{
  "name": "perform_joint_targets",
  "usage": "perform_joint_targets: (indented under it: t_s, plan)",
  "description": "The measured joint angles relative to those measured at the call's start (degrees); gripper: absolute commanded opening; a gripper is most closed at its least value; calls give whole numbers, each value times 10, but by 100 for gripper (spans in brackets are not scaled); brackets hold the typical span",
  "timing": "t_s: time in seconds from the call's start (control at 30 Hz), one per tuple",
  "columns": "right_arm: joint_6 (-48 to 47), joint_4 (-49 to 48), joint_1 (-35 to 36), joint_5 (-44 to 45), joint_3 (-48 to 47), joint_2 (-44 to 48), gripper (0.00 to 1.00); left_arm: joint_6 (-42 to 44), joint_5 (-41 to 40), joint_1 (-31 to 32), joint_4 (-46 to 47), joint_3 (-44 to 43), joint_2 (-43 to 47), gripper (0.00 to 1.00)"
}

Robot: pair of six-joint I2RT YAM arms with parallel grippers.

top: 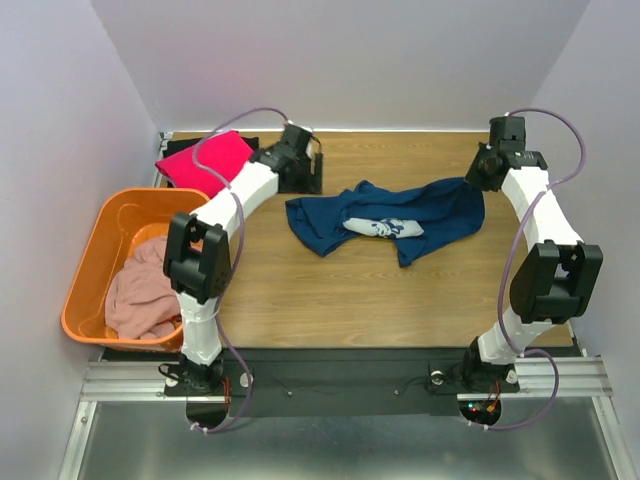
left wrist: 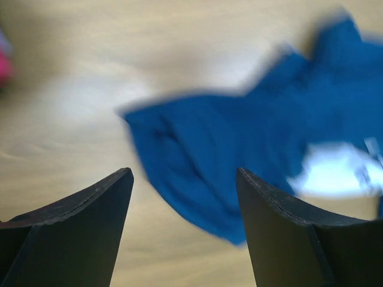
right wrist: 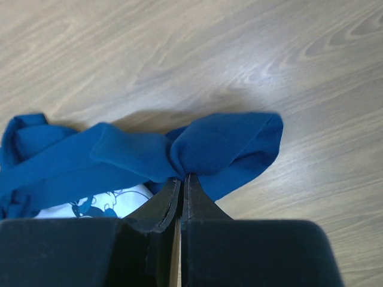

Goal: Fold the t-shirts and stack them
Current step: Flatten the tshirt out

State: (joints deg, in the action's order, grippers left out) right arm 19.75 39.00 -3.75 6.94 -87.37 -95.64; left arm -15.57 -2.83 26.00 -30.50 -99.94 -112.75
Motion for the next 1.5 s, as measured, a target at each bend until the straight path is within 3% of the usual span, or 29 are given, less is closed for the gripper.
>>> perform_joint_targets:
  t_s: [0.13,0.2,0.43,0.6,1.03,1.17,1.33,1.47,1.5]
  plan:
    - [2,3,0,-10,22,0,0,-1,18,79,28,78,39,74]
    - [2,5,0,-14,24,0,0,-2,23,105,35,96,38,66]
    - [4,3,0,-21,25,0,0,-14,4,103,39,115,22,63]
    - [7,0,0,-29,35,0,0,-19,-8,95,50,115,-2,53]
    - [8,0,0,-36,49,0,0,-35,-8,103,85,119,-38,52]
    - [9,0,0,-40,49,0,0,-39,-9,107,89,140,-38,59]
    - [8,0,0,-43,49,0,0,-42,-13,115,89,154,-38,60]
    - [8,0,0,-44,49,0,0,-43,-23,118,90,160,-38,40]
    - [8,0,0,-44,49,0,0,-44,-25,119,91,160,-38,38]
